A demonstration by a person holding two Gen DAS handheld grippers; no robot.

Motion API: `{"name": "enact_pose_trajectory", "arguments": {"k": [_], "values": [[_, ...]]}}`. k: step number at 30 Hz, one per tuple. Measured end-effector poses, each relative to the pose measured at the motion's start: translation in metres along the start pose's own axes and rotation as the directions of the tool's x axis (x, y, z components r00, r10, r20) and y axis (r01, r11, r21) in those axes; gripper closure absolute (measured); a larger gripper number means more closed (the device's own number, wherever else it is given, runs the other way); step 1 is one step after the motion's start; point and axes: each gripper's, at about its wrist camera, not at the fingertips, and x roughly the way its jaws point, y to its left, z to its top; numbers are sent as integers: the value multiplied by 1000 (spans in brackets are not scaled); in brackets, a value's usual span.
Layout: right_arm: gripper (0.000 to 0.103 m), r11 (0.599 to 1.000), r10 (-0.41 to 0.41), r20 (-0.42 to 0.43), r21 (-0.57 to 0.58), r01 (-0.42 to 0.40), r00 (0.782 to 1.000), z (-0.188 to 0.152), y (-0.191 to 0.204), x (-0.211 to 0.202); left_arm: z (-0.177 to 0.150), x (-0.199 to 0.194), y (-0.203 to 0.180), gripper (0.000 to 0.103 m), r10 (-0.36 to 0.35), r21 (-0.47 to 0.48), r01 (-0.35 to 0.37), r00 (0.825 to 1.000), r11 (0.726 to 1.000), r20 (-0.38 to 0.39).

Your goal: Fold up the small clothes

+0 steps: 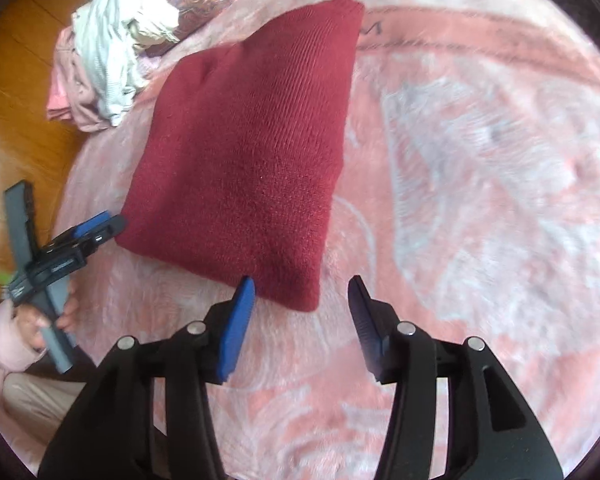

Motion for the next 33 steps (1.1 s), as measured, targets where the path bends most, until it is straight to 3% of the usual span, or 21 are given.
{"name": "enact_pose_trajectory", "arguments": {"k": [3, 5, 12, 19, 22, 33], "values": [[33, 998, -65, 28, 10, 64, 998, -10, 12, -16, -3, -17, -5, 14, 42, -30, -43, 999, 999, -24], [32, 995, -99, 50, 9, 98, 994, -14, 24, -27, -4, -30, -11, 14, 60, -16, -61, 998, 998, -19], [31, 989, -149, 187, 47, 143, 971, -40, 49, -81, -13, -92, -40, 13, 133, 42, -139, 985, 989, 111], [31, 992, -112, 180, 77, 100, 977, -69, 53, -75, -34, -100, -43, 12, 221, 76, -228, 971, 971, 86], [33, 995, -88, 190, 70, 76, 978, -77, 56, -79, -45, -104, -44, 12, 227, 73, -235, 969, 969, 100], [31, 998, -62, 221, 12, 61, 973, -88, 78, -80, -60, -120, -50, 5, 120, 26, -124, 984, 992, 130]]}}
